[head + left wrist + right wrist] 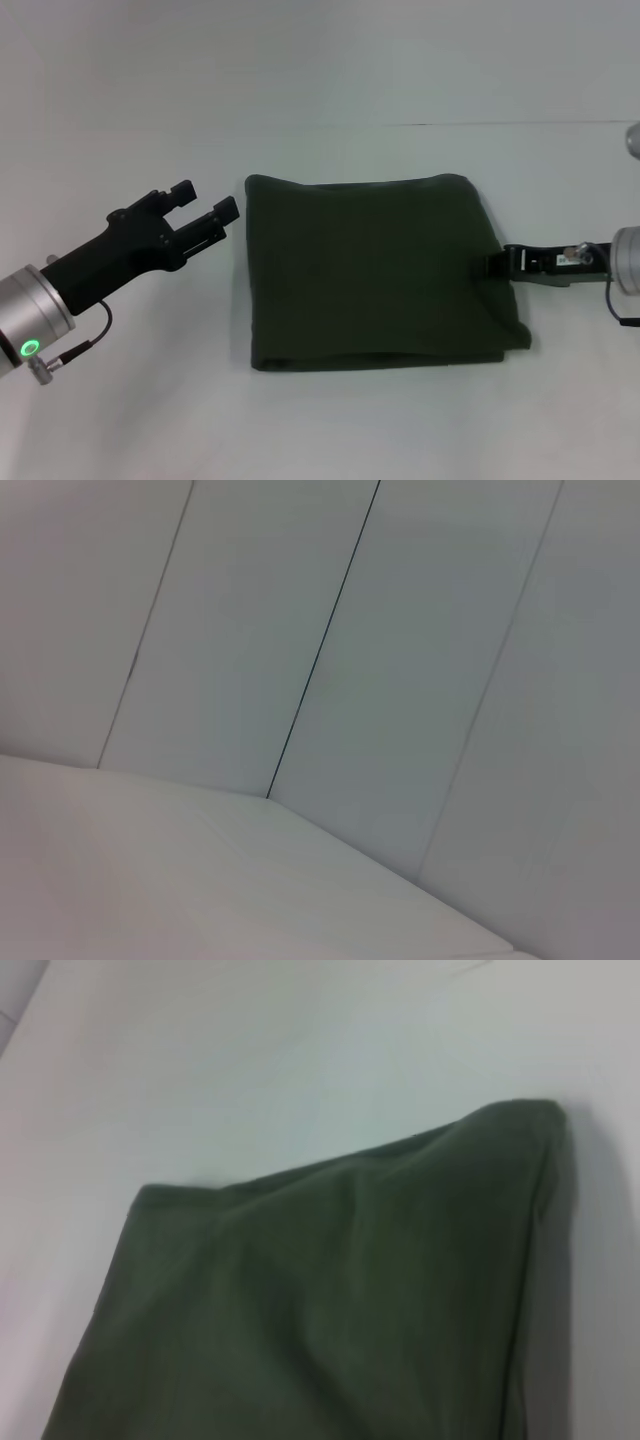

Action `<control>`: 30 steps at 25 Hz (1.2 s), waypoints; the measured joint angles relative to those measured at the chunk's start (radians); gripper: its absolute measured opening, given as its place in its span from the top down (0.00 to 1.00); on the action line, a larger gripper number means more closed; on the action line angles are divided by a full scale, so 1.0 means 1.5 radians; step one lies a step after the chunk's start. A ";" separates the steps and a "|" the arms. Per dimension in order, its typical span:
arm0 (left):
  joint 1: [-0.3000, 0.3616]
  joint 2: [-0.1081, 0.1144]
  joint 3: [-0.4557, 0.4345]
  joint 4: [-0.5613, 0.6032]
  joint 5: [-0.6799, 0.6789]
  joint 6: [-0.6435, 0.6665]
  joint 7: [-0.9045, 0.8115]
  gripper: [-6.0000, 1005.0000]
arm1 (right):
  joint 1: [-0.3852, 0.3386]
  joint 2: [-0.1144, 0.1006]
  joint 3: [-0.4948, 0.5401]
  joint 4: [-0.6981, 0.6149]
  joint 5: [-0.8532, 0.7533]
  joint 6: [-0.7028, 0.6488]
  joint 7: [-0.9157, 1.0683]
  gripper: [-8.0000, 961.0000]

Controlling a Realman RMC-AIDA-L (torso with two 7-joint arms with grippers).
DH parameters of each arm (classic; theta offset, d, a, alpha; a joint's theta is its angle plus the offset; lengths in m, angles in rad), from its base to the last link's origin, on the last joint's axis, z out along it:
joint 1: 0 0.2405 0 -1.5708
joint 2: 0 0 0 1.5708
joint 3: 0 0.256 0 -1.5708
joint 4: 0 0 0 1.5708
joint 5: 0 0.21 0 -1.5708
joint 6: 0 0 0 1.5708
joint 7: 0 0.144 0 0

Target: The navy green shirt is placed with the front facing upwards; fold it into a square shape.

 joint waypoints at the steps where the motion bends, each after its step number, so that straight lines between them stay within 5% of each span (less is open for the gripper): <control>1: 0.000 0.000 -0.001 0.000 0.000 0.000 -0.001 0.21 | -0.004 -0.001 0.006 -0.006 0.001 -0.001 -0.004 0.80; 8: -0.001 0.000 -0.002 0.003 0.000 -0.011 -0.004 0.20 | -0.041 0.001 0.031 -0.065 0.037 -0.001 -0.051 0.68; 14: -0.006 0.003 -0.003 0.005 -0.007 -0.007 -0.006 0.21 | -0.082 -0.003 0.047 -0.104 0.096 -0.023 -0.107 0.42; 22: -0.008 0.010 -0.003 0.047 -0.014 0.060 -0.070 0.21 | -0.172 0.001 0.111 -0.111 0.276 -0.218 -0.313 0.16; 30: -0.012 0.031 0.005 0.118 0.034 0.221 -0.127 0.21 | -0.223 0.015 0.170 -0.111 0.296 -0.396 -0.518 0.03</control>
